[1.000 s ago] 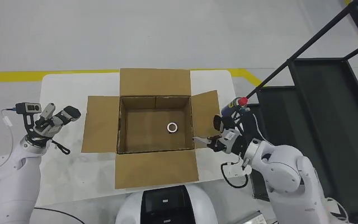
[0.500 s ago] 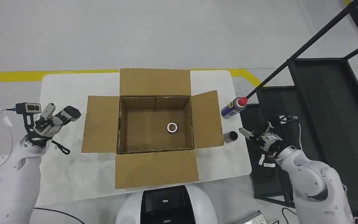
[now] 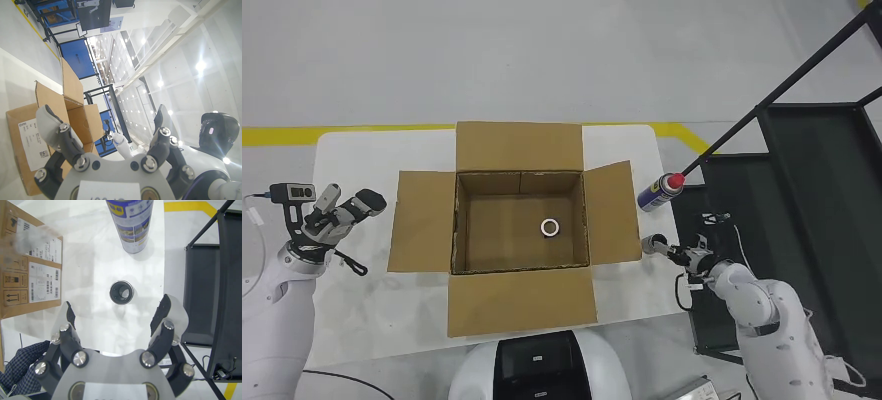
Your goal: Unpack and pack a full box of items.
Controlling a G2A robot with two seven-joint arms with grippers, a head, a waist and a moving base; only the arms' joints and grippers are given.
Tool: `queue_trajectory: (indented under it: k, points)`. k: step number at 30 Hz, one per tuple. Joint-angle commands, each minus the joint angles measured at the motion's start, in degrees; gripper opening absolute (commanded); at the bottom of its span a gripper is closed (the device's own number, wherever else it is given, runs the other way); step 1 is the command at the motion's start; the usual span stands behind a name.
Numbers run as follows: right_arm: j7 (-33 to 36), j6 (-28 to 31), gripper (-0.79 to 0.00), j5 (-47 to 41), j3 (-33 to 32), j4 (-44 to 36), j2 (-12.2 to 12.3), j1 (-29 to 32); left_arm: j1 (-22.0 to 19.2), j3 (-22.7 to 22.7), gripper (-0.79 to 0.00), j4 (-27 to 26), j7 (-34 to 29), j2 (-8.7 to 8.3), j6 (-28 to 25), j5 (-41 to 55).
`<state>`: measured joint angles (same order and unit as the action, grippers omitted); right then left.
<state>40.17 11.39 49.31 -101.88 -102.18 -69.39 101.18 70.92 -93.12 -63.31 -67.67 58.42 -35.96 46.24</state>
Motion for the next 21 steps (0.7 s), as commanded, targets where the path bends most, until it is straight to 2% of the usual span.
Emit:
queue_trajectory:
  k: [1,21]
  points:
    - [-0.1,-0.7,0.0,0.7,1.1,2.0,0.0,-1.4,0.0,0.0,0.0,0.0,0.0,0.0,0.0,0.0]
    - [1.4,-4.9,0.0,4.7,9.2,12.4,0.1,-10.5,0.0,0.0,0.0,0.0,0.0,0.0,0.0,0.0]
